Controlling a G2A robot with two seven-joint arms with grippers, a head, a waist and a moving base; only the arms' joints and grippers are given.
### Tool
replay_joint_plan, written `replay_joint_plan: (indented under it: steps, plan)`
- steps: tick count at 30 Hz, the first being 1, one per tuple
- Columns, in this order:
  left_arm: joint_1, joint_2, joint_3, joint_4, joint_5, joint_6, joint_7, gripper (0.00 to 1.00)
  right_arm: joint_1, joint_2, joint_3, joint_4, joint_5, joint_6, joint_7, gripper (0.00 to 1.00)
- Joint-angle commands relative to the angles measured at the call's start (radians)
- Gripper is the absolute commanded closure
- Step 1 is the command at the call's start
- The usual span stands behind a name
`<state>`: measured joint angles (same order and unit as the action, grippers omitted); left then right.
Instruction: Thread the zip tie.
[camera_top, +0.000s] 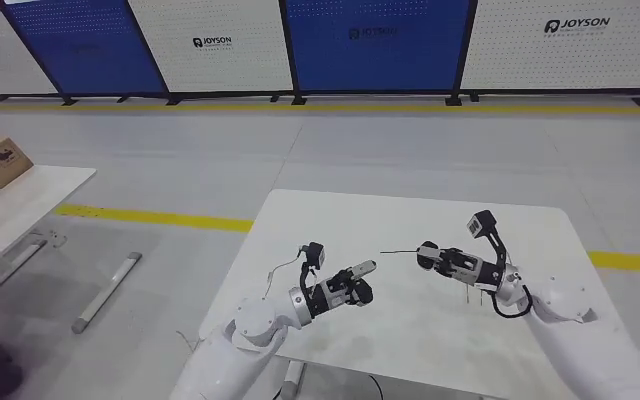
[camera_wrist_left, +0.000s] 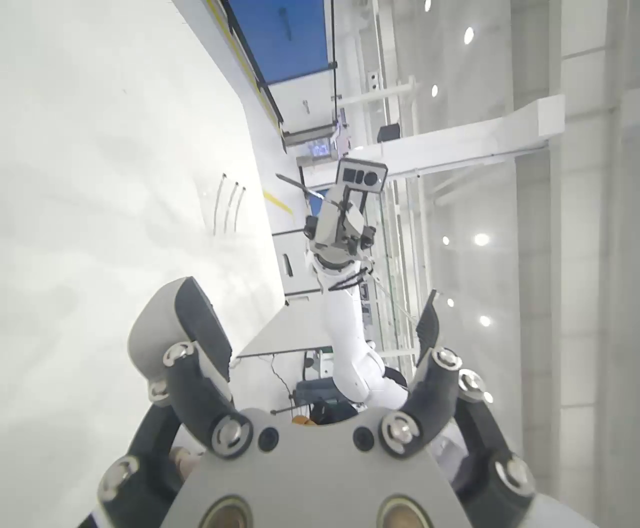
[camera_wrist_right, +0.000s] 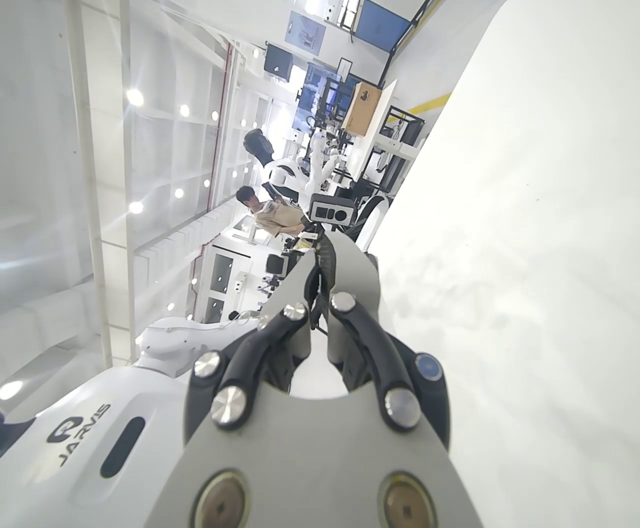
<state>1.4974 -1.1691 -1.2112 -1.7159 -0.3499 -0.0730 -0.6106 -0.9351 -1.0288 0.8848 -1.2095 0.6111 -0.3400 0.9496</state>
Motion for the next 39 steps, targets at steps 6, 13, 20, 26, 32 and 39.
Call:
replay_joint_plan:
  steps: [6, 13, 20, 26, 32, 39]
  plan:
    - [0.0, 0.0, 0.0, 0.0, 0.002, 0.0, 0.004, 0.0, 0.0, 0.001, 0.001, -0.001, 0.0, 0.0, 0.0, 1.0]
    - [-0.001, -0.001, 0.004, -0.002, -0.007, -0.001, 0.013, 0.0, -0.013, -0.002, 0.003, -0.016, -0.013, 0.0, -0.037, 1.0]
    - [-0.051, -0.011, 0.056, 0.003, -0.025, 0.018, 0.062, 0.0, -0.043, -0.021, 0.005, -0.04, -0.001, 0.0, -0.035, 1.0]
    - [-0.094, -0.022, 0.095, 0.028, -0.026, 0.026, 0.127, 0.0, -0.035, -0.034, -0.008, -0.02, -0.003, 0.0, -0.017, 1.0]
    - [-0.094, -0.022, 0.095, 0.028, -0.026, 0.026, 0.127, 0.0, -0.035, -0.034, -0.008, -0.02, -0.003, 0.0, -0.017, 1.0]
    - [-0.113, -0.029, 0.105, 0.048, -0.094, 0.04, 0.144, 0.0, -0.052, -0.038, -0.006, -0.055, -0.029, 0.005, -0.059, 1.0]
